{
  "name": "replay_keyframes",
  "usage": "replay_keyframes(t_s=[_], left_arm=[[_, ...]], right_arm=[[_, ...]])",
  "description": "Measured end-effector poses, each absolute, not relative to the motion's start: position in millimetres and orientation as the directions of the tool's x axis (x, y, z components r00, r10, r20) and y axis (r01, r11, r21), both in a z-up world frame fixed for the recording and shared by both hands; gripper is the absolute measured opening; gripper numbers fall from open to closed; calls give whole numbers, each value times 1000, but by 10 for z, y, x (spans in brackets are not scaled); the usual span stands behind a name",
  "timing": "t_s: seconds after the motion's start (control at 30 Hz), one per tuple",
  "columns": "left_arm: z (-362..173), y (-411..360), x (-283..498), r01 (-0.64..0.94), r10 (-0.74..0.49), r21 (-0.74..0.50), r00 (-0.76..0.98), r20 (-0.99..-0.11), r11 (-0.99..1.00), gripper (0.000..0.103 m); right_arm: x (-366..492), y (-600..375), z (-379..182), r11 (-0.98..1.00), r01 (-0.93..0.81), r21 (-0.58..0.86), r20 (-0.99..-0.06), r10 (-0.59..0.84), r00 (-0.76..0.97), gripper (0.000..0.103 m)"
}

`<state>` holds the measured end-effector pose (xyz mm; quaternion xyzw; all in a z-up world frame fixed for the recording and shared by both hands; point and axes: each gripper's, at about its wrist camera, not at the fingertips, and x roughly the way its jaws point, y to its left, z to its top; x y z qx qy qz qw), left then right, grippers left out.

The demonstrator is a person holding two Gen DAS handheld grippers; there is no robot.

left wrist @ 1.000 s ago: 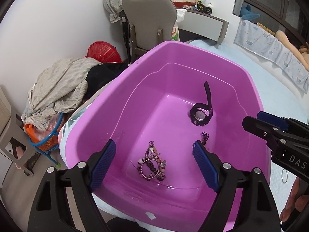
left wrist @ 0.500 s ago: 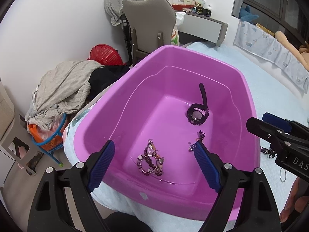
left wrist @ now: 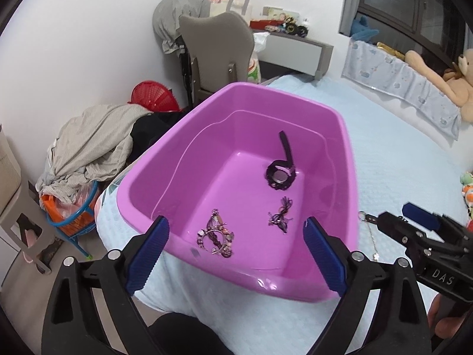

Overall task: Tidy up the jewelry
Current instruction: 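Lift both open tools out of the bin back over the bed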

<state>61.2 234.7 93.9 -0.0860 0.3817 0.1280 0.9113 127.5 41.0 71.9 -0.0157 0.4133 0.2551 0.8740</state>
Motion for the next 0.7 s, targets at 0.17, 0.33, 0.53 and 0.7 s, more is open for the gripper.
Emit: replay_keyframes(t_s=[0.17,0.33,0.53,0.7], left_arm=[[958,2077,457,-243,128,-68,703,-700,968,93],[939,1725,336,-167,66,-84,730,-680,982,94],[915,1263,255,-62,-29,-115,752,-659,991,94],[814,906,287,8,-91,-130,754,-651,992,95]], right_arm=[[982,-51,632,898,-395,195,-714,406,571,75],[680,-641,459,931,-307,196,-719,350,601,75],[367,-1271,243,963,-201,180,-737,267,621,75],[219,-1729,80,975,-100,199,-748,217,628,75]])
